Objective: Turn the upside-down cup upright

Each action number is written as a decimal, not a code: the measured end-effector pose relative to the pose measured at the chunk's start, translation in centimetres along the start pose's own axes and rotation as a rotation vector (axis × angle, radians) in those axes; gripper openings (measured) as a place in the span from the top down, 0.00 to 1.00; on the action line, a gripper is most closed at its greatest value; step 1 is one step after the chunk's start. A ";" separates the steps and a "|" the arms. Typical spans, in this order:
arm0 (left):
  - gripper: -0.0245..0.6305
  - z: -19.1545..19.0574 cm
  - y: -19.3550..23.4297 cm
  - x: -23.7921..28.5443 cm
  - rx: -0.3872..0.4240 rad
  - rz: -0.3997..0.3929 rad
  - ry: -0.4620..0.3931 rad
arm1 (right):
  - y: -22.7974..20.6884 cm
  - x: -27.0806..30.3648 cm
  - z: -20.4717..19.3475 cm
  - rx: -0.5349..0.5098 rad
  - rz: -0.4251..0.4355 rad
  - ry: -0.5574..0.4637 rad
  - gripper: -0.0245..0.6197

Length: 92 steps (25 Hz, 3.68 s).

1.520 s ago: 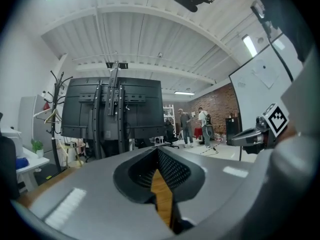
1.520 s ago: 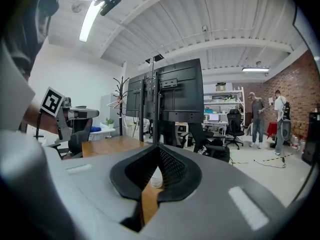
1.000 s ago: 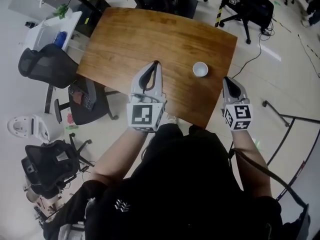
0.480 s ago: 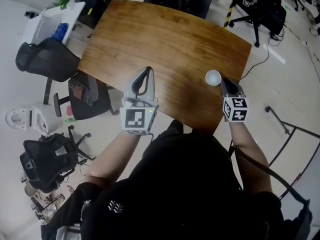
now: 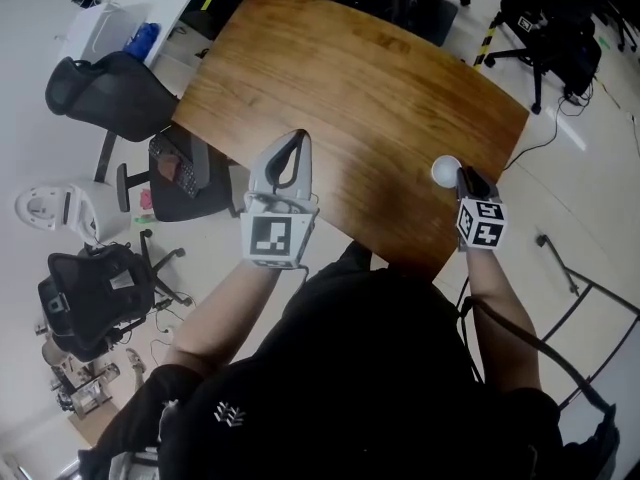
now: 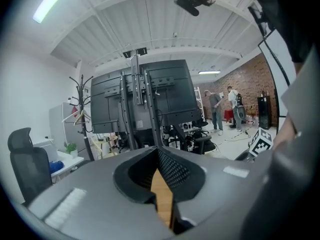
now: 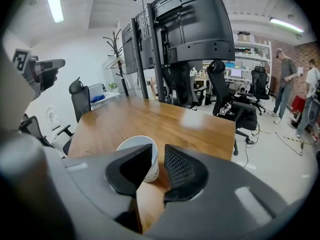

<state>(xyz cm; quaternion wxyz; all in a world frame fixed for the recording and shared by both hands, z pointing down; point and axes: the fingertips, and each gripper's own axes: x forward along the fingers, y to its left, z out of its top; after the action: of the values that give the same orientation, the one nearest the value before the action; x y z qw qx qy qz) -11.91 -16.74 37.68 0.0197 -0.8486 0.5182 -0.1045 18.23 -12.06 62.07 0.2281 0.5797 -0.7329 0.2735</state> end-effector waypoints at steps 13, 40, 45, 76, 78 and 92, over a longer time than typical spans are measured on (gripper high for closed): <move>0.96 0.1 0.8 -1.6 0.010 0.051 0.012 | 0.9 1.1 -0.5 -0.027 0.021 0.041 0.92; 0.96 1.0 1.4 -4.6 0.060 0.102 0.004 | 4.6 2.5 -2.1 -0.108 0.076 0.004 0.87; 0.96 1.0 1.4 -4.9 0.068 0.109 0.012 | 5.2 2.5 -2.2 -0.078 0.119 -0.052 0.87; 0.96 1.9 0.3 -3.4 0.084 0.093 0.014 | -0.5 3.2 -2.1 0.237 0.300 0.020 0.76; 0.96 2.0 0.2 -3.2 0.082 0.090 0.009 | 0.0 2.9 -1.7 0.163 0.284 0.005 0.80; 0.96 2.4 -0.3 -3.5 0.073 0.078 -0.023 | 6.2 -0.4 0.4 -0.337 0.278 -0.015 0.93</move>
<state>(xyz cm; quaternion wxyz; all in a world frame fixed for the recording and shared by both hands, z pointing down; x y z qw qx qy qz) -12.76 -13.68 34.86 0.0606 -0.8277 0.5464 -0.1125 12.23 -10.93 60.67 0.2765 0.4285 -0.8429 0.1715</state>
